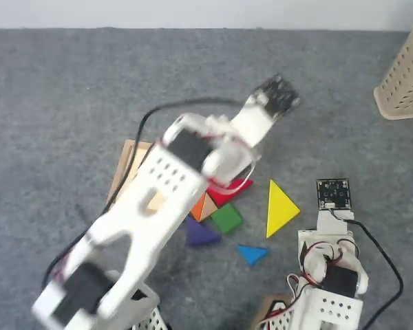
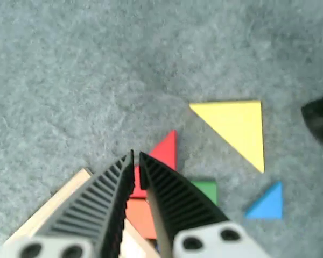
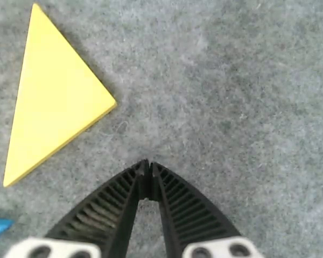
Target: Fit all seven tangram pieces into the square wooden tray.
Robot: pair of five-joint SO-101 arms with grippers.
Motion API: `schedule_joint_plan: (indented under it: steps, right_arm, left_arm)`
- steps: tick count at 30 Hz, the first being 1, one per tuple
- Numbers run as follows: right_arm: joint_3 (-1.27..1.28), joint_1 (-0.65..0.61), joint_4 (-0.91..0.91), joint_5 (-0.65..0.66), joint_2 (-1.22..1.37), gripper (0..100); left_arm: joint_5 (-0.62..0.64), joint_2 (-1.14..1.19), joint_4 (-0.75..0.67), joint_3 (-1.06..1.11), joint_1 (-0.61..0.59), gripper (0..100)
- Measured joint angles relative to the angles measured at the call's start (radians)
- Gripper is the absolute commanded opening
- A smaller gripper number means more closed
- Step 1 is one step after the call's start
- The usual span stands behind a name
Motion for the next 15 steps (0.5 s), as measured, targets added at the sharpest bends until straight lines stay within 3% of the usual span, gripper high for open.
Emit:
schedule_joint_plan:
  steps: [7, 15]
  right_arm:
    - [0.0, 0.0, 0.0, 0.0, 0.0, 0.9]
    - [0.0, 0.0, 0.0, 0.0, 0.0, 0.9]
  left_arm:
    - [-0.069, -0.11, -0.06, 0.285, -0.083, 23]
    - [-0.252, 0.308, -0.209, 0.272, -0.135, 23]
